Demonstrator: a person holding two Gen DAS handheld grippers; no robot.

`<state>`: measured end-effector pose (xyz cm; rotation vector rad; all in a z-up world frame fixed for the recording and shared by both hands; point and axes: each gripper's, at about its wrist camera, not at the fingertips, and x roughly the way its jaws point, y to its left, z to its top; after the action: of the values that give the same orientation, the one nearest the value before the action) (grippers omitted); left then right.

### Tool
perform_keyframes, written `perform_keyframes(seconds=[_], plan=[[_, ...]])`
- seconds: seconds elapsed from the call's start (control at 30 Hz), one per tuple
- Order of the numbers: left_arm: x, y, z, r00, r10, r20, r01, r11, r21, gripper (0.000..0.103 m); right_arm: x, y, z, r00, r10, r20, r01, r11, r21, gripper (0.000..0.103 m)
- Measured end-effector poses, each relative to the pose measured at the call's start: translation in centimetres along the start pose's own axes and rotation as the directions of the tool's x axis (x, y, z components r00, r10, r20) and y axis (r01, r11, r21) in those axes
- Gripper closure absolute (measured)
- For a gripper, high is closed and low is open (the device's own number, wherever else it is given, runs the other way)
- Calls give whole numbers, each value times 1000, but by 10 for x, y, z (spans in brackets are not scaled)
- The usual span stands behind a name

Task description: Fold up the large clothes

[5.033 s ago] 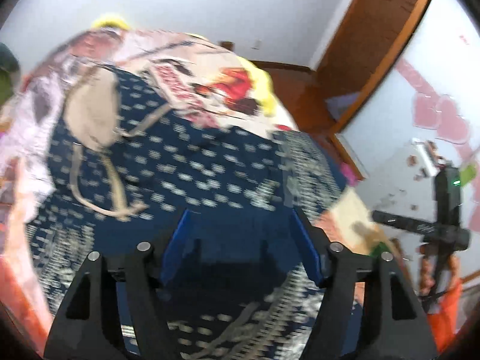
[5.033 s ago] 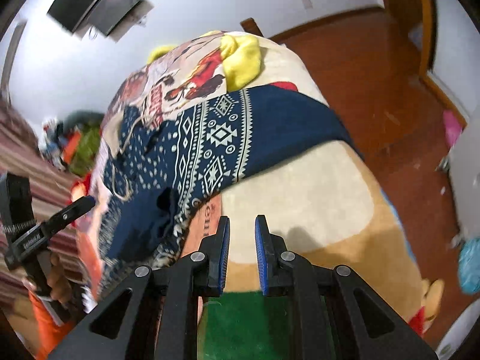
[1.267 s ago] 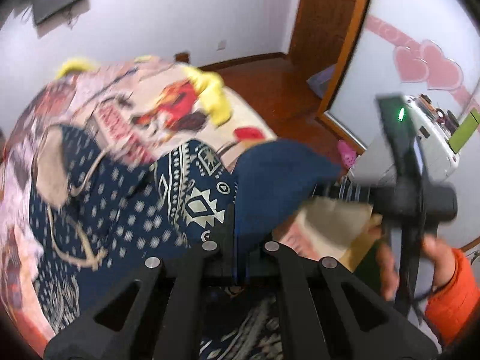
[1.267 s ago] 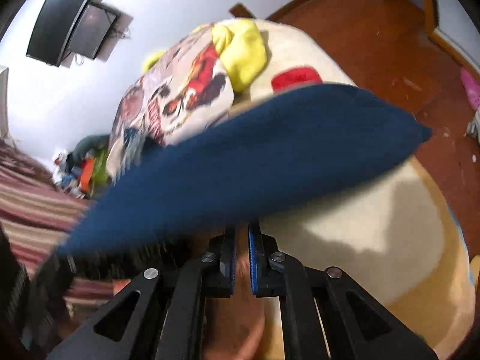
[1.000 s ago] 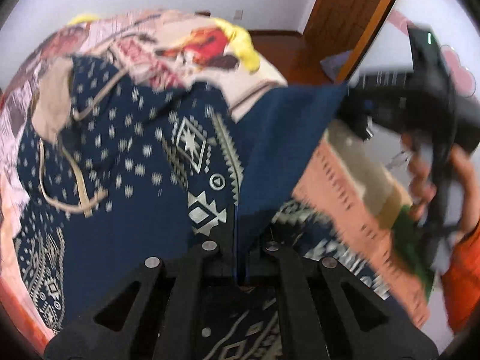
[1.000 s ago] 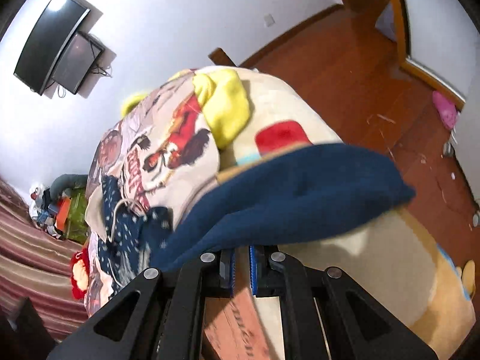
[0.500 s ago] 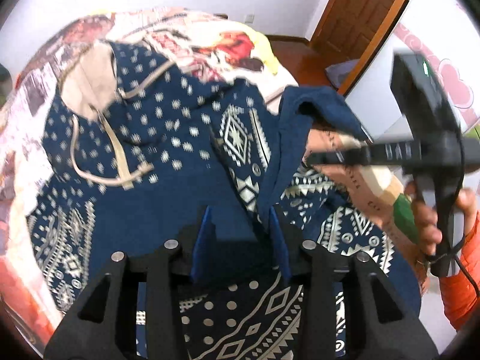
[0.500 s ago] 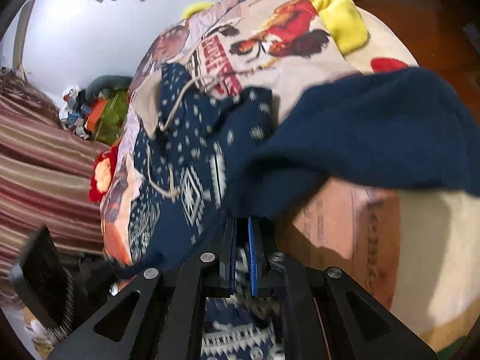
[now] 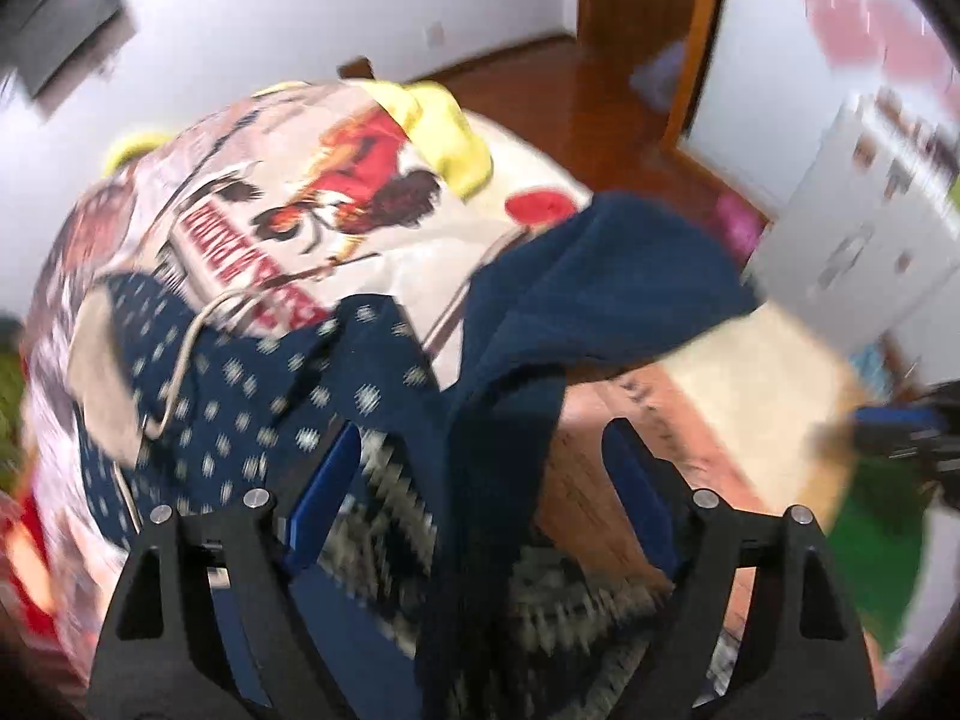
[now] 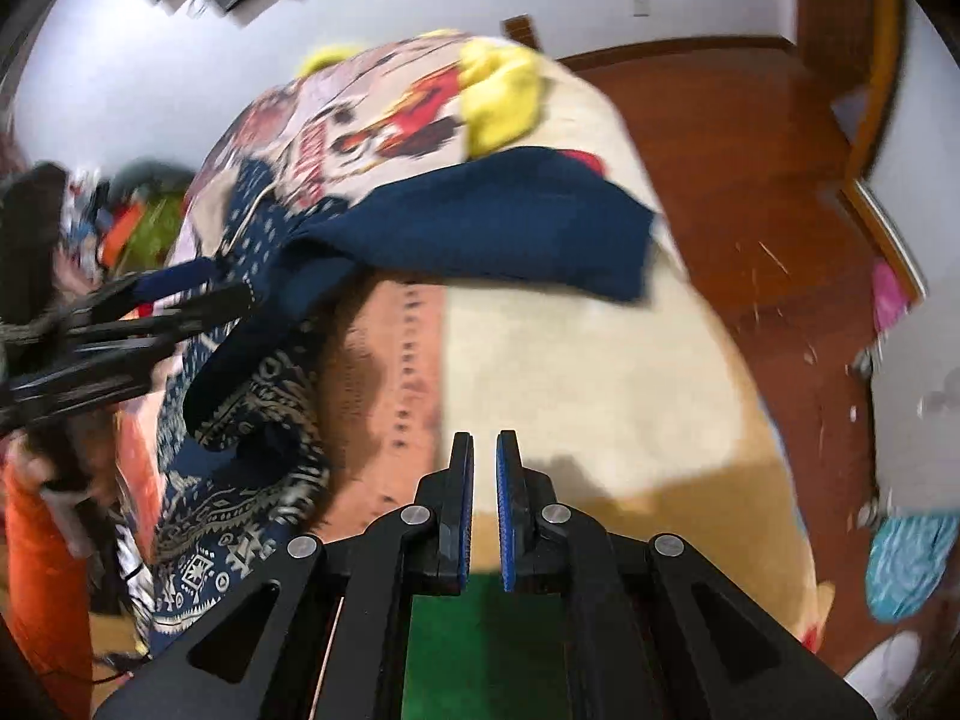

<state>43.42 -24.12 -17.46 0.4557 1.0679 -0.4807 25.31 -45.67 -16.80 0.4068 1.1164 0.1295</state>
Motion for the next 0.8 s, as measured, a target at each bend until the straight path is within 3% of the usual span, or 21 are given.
perform_keyframes(seconds=[0.13, 0.33, 0.4, 0.47, 0.5, 0.53, 0.63, 0.7, 0.8], plan=[[40, -23, 16, 996, 31, -80, -25, 996, 80, 21, -15, -33, -12, 1000, -4, 31, 1, 996, 92, 99], [44, -58, 43, 991, 119, 57, -127, 977, 169, 22, -7, -48, -24, 999, -44, 11, 42, 992, 115, 100], [48, -69, 48, 987, 131, 88, -147, 968, 205, 38, -1, -47, -25, 999, -34, 2, 34, 992, 119, 100], [49, -77, 50, 985, 133, 108, -154, 962, 226, 80, 3, -44, -24, 1000, -22, -3, 22, 992, 122, 100], [47, -78, 49, 985, 129, 117, -152, 965, 215, 90, 5, -43, -23, 1000, -17, -2, 18, 992, 125, 100], [44, -78, 51, 986, 114, 119, -137, 969, 207, 95, 5, -42, -23, 1000, -14, -1, 14, 992, 125, 100], [19, -67, 51, 988, 41, 152, -68, 982, 175, 97, 4, -35, -20, 1000, -5, 1, 5, 993, 117, 100], [-6, -60, 50, 980, 36, 196, -68, 985, 159, 97, 4, -29, -17, 1000, -2, 4, 1, 994, 106, 100], [-60, -27, 46, 966, -8, 258, -14, 997, 80, 98, 3, -16, -13, 1000, 3, 7, -4, 997, 77, 100]])
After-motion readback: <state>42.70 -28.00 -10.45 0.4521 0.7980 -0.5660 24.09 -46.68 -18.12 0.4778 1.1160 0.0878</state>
